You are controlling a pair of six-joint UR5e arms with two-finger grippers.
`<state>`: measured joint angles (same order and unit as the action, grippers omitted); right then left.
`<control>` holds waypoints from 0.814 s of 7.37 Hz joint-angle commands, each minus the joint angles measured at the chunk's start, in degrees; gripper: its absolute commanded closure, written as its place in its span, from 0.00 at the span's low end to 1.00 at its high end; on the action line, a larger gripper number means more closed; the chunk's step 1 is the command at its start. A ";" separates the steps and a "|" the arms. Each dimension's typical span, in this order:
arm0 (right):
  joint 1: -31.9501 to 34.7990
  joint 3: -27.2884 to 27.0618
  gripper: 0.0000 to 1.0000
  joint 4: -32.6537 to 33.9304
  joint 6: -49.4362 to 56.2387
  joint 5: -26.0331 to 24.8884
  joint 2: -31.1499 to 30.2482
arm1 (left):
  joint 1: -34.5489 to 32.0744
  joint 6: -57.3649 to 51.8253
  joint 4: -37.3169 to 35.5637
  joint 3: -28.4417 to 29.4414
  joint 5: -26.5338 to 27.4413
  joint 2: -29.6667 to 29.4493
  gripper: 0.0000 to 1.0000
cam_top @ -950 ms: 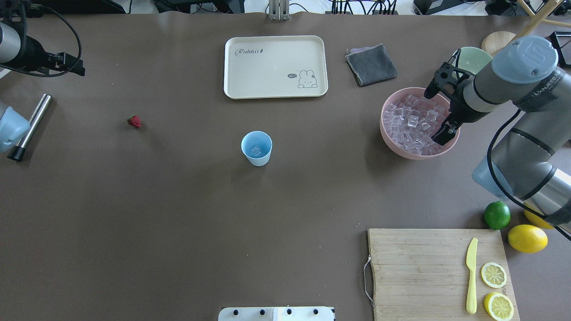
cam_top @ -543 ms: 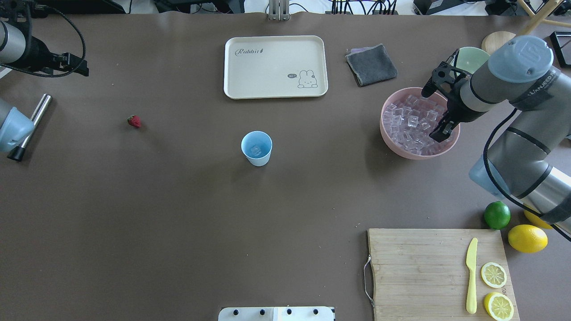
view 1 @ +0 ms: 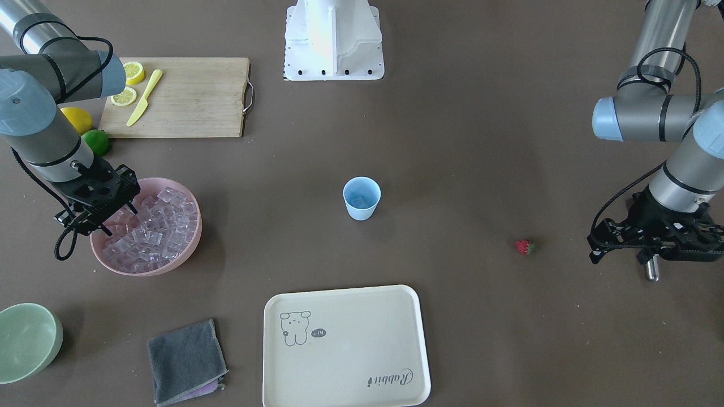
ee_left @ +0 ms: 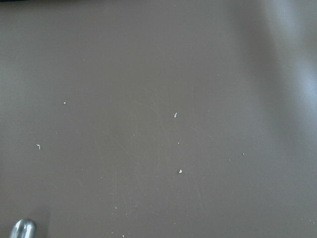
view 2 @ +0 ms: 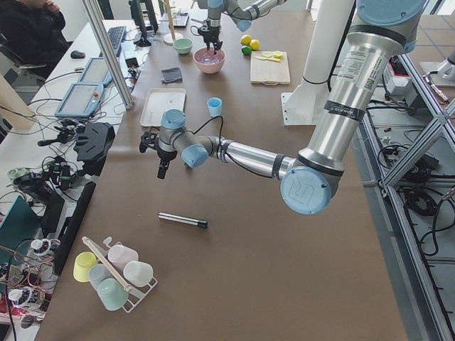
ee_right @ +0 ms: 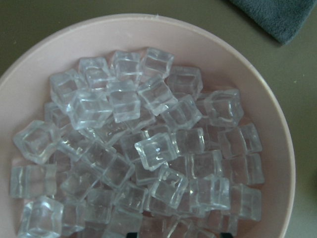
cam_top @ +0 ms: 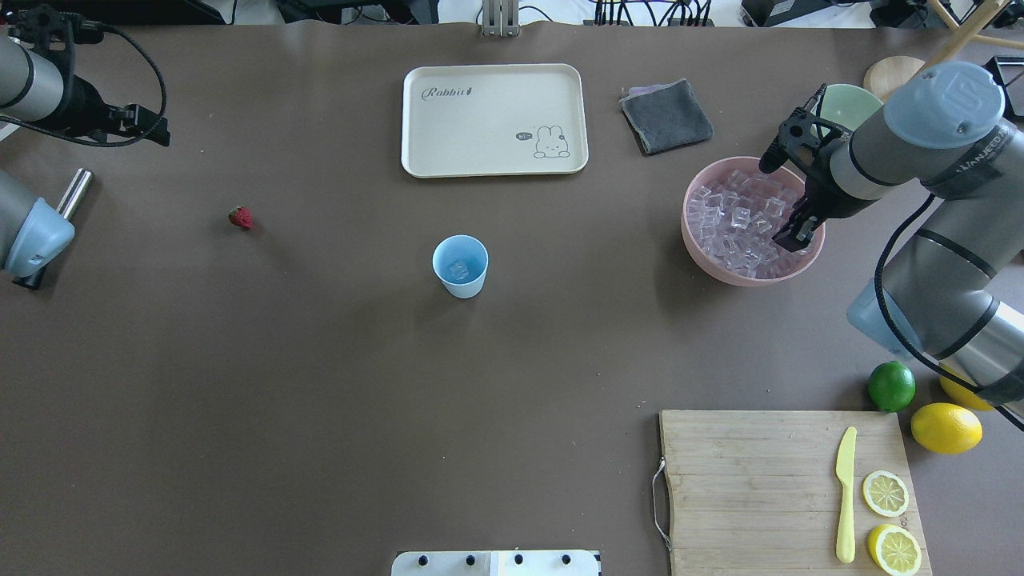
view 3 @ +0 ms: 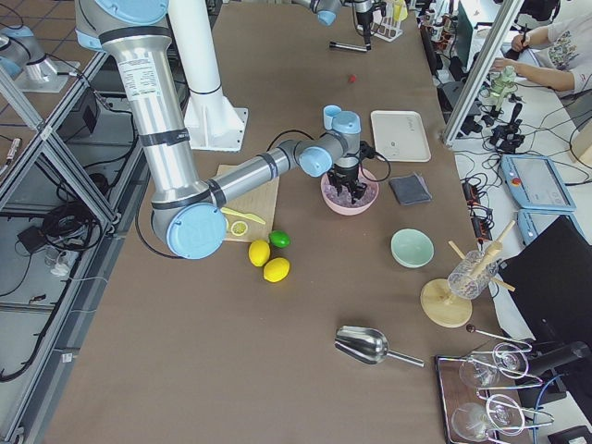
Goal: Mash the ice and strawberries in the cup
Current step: 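Lower the right gripper into the ice and grasp a third cube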
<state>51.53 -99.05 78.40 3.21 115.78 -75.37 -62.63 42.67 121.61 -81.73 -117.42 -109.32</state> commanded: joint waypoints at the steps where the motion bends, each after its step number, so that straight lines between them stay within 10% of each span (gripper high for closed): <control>1: -0.03 -0.35 0.33 0.00 0.39 -0.46 -0.30 | 0.05 -0.04 0.04 0.17 0.00 -0.10 0.02; 6: -1.60 -0.88 0.22 0.00 -0.13 -1.34 -1.09 | 0.05 0.14 -0.05 0.52 0.00 -0.72 0.02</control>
<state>50.40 -99.86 78.40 3.16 114.51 -76.43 -62.58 42.77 121.54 -81.29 -117.42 -110.01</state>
